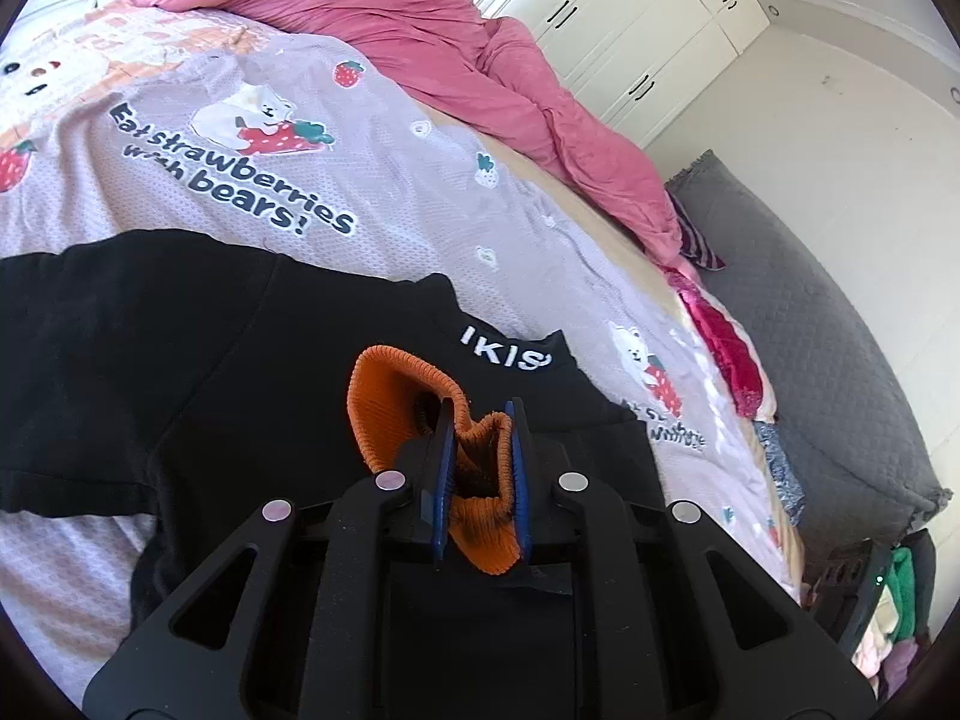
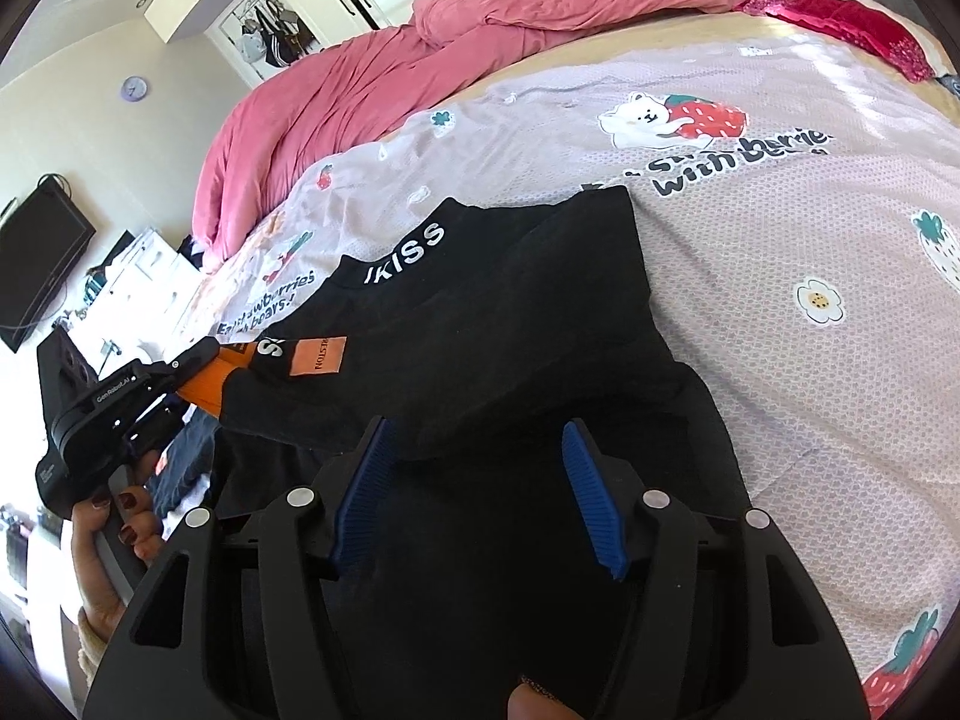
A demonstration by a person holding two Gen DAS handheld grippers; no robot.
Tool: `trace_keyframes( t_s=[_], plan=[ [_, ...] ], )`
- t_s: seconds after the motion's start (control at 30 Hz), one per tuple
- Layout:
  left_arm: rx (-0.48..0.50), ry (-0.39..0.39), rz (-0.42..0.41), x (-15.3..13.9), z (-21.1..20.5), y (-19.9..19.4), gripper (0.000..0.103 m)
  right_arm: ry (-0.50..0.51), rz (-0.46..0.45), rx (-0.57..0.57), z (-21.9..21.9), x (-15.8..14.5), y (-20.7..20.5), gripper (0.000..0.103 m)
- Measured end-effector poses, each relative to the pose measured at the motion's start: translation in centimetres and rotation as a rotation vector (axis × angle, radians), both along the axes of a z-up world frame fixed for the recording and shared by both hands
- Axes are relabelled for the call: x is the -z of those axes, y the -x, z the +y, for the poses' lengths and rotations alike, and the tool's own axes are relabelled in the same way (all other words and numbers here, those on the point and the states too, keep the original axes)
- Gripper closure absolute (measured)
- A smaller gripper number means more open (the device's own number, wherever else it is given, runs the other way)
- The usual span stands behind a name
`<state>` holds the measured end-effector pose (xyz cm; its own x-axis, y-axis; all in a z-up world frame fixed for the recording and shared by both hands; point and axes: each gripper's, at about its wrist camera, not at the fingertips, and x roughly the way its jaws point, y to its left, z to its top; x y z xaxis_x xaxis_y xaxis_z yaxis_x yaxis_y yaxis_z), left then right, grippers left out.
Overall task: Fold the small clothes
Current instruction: 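Lay the sock flat on the shirt and open the left tool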
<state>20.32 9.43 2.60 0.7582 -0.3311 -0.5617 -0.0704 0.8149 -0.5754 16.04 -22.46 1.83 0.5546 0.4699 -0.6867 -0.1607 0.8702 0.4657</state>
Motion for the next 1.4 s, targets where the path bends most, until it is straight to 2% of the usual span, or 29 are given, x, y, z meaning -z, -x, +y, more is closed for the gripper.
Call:
trace_keyframes(
  t_s=[0.13,0.23,0.4,0.57,0.63,0.73,0.93,1.0,1.17,1.3,1.4],
  plan=[
    [-0.019,-0.055,-0.035,-1.0,0.0,0.7,0.094,0.026,-0.007,0.006,0.1,-0.1,0.0,0.044],
    [-0.031,-0.082,-0.031,-1.0,0.2,0.8,0.094,0.038,-0.007,0.010,0.0,0.0,-0.2,0.044],
    [0.000,-0.083,0.041,0.6,-0.2,0.1,0.094,0.071,-0.014,0.011,0.3,-0.1,-0.7,0.044],
    [0.043,-0.140,0.115,2.7,-2.1,-0.2,0.094,0.103,-0.033,-0.014,1.7,-0.5,-1.4,0.041],
    [0.063,-0.150,0.153,3.8,-2.8,-0.3,0.086,0.129,-0.042,-0.033,2.6,-0.5,-1.8,0.041],
    [0.075,-0.169,0.213,5.4,-3.2,-0.5,0.081,0.167,-0.041,-0.053,3.8,-0.3,-2.6,0.041],
    [0.084,-0.146,0.218,5.6,-2.6,-0.2,0.075,0.220,-0.027,-0.074,5.4,0.6,-4.7,0.039],
    [0.086,-0.147,0.222,5.7,-2.6,-0.2,0.075,0.242,0.011,-0.059,5.1,1.6,-5.5,0.038],
    [0.094,-0.133,0.221,5.6,-2.6,-0.2,0.073,0.208,0.102,-0.032,3.8,4.5,-6.4,0.038],
    [0.096,-0.138,0.220,5.4,-2.7,-0.1,0.071,0.201,0.097,-0.026,3.7,4.4,-6.1,0.037],
    [0.102,-0.140,0.216,5.1,-2.9,-0.1,0.066,0.209,0.080,-0.039,4.0,3.9,-5.5,0.029]
  ],
)
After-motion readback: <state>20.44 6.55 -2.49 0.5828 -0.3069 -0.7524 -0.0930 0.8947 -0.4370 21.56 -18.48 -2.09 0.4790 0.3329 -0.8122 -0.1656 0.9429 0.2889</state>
